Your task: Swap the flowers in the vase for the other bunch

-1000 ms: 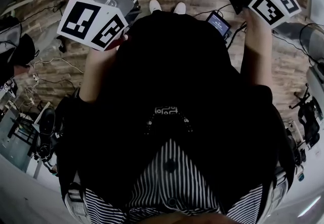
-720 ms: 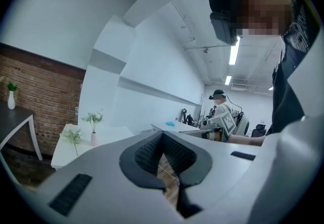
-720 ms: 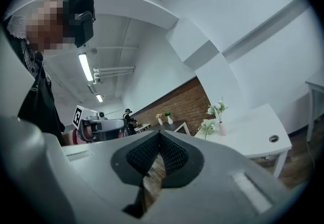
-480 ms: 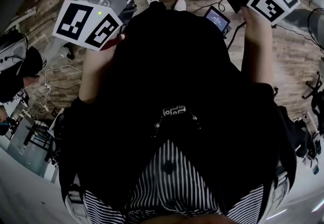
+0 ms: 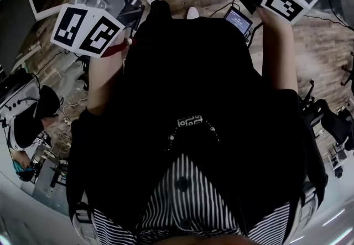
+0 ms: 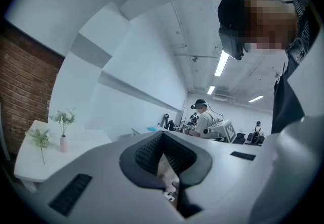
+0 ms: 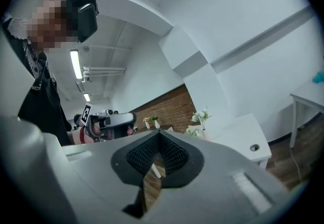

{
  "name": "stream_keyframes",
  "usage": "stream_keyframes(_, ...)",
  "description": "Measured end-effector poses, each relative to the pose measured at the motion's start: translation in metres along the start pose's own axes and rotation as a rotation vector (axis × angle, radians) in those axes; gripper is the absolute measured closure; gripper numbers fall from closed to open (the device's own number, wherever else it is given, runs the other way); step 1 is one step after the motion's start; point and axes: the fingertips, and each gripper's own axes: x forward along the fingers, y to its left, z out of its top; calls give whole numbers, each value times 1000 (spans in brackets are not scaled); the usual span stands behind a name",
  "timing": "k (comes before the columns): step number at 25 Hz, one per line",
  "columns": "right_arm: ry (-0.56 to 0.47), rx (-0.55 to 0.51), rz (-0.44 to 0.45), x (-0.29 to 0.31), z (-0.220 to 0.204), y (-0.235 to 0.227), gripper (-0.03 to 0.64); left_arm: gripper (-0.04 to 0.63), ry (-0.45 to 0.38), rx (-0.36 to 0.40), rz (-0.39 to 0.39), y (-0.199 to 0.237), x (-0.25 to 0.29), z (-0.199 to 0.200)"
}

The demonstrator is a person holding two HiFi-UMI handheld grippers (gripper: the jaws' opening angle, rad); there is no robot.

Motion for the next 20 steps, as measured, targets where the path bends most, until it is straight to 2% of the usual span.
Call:
stream_keyframes(3,-4,-2,-41,8,8,-5,614,591,12,6,-59,5,9,2)
stream_keyframes(7,-6,8,-108,31,24,-27,614,591,-3,15,-106,38,22,21)
stream_keyframes(12,-23,1,-159,77,49,-47,613,591,-17,36,-105,93,23,42)
stream_keyframes(20,10,-49,-163,151,70,-49,614,591,-21,50,-120,149,9,64)
